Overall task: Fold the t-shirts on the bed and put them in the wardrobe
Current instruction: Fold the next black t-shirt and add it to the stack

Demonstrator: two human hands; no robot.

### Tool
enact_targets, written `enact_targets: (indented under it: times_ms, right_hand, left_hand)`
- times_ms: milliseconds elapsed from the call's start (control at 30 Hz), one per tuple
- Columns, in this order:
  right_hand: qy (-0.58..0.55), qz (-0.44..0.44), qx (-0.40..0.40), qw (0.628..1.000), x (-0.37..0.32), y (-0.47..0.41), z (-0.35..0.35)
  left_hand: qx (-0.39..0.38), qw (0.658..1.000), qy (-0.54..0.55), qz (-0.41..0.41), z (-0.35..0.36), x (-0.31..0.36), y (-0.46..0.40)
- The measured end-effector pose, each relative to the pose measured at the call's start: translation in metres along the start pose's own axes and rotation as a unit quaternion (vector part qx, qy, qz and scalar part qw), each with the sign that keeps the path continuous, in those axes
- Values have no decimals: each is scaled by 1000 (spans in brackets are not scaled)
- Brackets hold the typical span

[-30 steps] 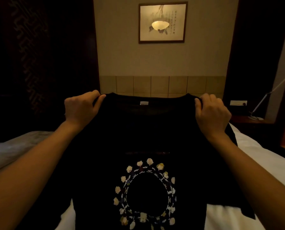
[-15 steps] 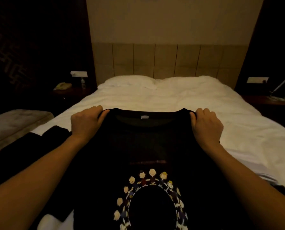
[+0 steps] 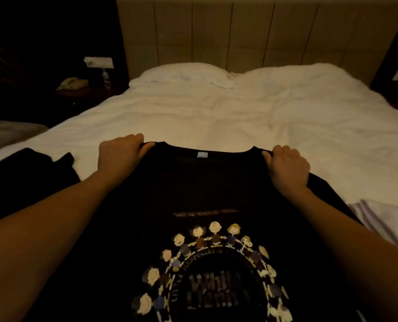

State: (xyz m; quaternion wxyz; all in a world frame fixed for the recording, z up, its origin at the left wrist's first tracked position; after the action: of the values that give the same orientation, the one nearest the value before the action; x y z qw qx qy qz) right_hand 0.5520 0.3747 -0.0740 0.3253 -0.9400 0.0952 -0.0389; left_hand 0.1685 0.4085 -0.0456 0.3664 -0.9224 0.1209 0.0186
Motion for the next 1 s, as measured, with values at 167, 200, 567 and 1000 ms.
enact_targets:
  times_ms: [167, 200, 567, 1000]
  right_hand:
    - [-29, 2, -68, 997, 0, 7, 67]
    - [-37, 4, -75, 996, 0, 8, 74]
    - [-31, 41, -126, 991, -16, 20, 46]
    - [-125, -12, -312, 942, -63, 149, -33]
  left_hand:
    - [-48, 999, 24, -5, 73, 0, 22]
    - [-51, 998, 32, -7, 81, -1, 25]
    - [-114, 992, 16, -45, 72, 10, 26]
    - [-305, 935, 156, -92, -7, 106, 154]
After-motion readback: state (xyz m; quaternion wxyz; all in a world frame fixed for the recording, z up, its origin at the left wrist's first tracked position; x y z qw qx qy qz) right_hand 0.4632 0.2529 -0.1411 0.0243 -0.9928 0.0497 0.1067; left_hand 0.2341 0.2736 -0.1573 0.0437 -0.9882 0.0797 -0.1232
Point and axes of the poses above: each hand's wrist, its own y-axis away from the middle knuckle, its own z-axis out of the palm, x = y × z, the point moved 5 cm from there along -y, towards the middle knuckle, and after that the axes turned 1 degree about z, right-handed, at the moved point
